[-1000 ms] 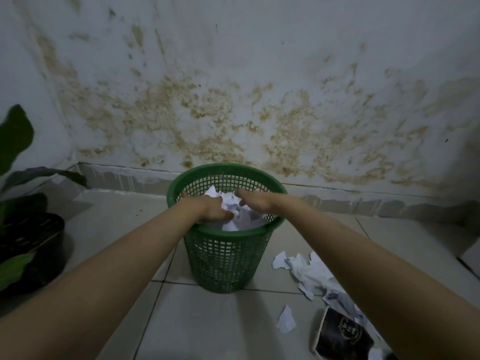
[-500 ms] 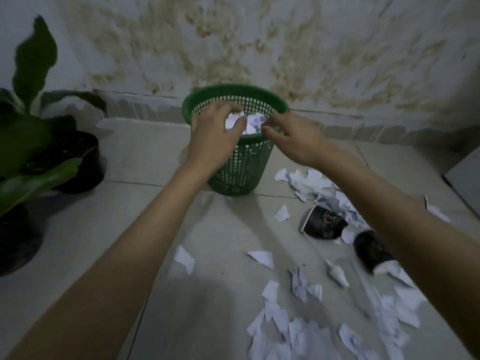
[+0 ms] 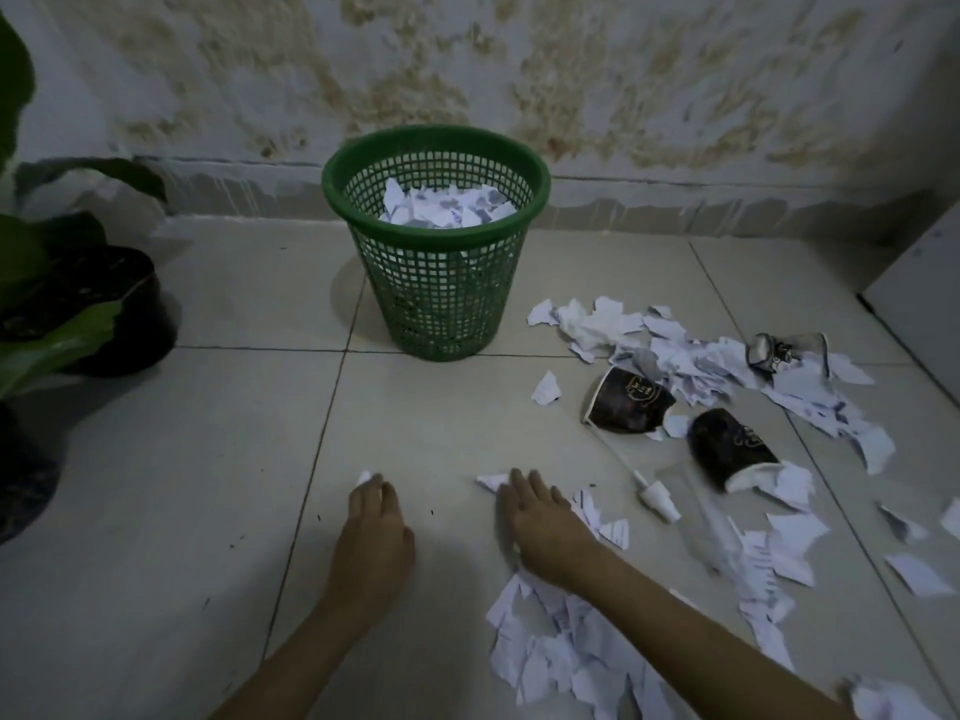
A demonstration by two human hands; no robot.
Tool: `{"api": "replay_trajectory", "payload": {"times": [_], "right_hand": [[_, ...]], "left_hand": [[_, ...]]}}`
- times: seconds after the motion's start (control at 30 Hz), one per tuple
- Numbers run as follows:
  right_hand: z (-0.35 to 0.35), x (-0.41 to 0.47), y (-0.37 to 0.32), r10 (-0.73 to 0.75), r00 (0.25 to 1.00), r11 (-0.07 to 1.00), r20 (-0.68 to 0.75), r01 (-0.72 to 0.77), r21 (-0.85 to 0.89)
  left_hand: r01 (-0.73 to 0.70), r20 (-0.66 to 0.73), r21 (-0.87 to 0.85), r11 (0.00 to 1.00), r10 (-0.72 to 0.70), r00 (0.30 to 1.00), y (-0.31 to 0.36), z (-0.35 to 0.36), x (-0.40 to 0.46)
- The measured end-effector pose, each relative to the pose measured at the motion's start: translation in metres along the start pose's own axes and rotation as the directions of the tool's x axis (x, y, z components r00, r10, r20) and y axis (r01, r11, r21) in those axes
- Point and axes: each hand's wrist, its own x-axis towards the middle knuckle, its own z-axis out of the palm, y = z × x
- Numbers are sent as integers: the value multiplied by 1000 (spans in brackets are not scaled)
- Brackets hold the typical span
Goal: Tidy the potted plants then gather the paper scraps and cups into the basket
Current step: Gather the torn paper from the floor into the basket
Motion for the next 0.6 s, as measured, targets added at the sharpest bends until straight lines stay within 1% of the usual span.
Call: {"api": "replay_trajectory", "payload": {"times": [0.03, 0.1, 0.17, 0.2, 0.27, 0.33, 0.4, 0.43, 0.5, 0.6], "right_hand": [[3, -3, 1, -21, 999, 1000, -40, 21, -9], [-7, -1, 10, -34, 987, 999, -155, 40, 33], [-31, 14, 26, 7, 963, 998, -270, 9, 57], [-45, 25, 35, 47, 953, 997, -298, -27, 71], [-70, 52, 51, 132, 951, 990, -279, -112, 85], [-82, 77, 63, 212, 960, 975, -182, -197, 98], [-79, 92, 65, 263, 961, 962, -87, -255, 92], [-71, 94, 62, 267, 962, 962, -60, -262, 72], [-49, 85, 49, 220, 974, 976, -54, -219, 18], [-16, 51, 26, 112, 988, 992, -105, -117, -39]], "left_hand": [[-65, 0, -35, 997, 65, 998, 3, 4, -2], [-184, 32, -151, 971, 191, 981, 15, 9, -2], [-286, 84, -230, 930, 312, 946, 29, 10, 0], [-329, 92, -257, 909, 362, 927, 35, 11, 2], [-396, 67, -279, 875, 429, 901, 45, 11, 6], [-435, 34, -291, 852, 463, 886, 50, 10, 8], [-448, 15, -307, 840, 474, 880, 50, 8, 8], [-453, 2, -316, 833, 478, 878, 49, 7, 8], [-453, -15, -332, 827, 476, 879, 45, 7, 6], [-430, -12, -314, 846, 449, 893, 41, 6, 1]]}}
